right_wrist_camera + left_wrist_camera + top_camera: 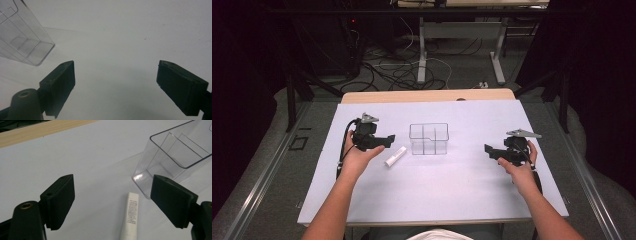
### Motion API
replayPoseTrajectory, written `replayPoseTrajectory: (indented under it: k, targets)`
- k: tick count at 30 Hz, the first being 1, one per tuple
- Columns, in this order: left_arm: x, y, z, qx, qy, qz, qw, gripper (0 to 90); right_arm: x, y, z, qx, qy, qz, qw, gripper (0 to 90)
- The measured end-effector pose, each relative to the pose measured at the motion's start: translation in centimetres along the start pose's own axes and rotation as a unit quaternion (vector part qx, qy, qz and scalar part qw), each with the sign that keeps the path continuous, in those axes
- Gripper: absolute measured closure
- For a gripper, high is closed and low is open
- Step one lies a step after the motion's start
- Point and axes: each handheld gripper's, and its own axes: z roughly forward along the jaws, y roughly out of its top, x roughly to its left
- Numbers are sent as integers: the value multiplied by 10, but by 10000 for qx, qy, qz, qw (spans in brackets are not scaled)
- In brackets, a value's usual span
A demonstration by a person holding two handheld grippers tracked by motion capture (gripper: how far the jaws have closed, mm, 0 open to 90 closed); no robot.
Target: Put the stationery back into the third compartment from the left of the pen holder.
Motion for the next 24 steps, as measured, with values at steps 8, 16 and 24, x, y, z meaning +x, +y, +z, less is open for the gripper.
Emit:
replayPoseTrajectory:
  k: [8,16,24]
  targets:
    - [-4,-5,4,308,-139,305,9990,243,2,1,-2,-26,5,-74,10000,145]
    - [-5,-13,13,517,-188,343,9979,271,2,1,-2,-57,8,-205,9998,145]
    - [-10,-21,22,701,-208,339,9968,318,2,1,-2,-40,26,-209,9998,145]
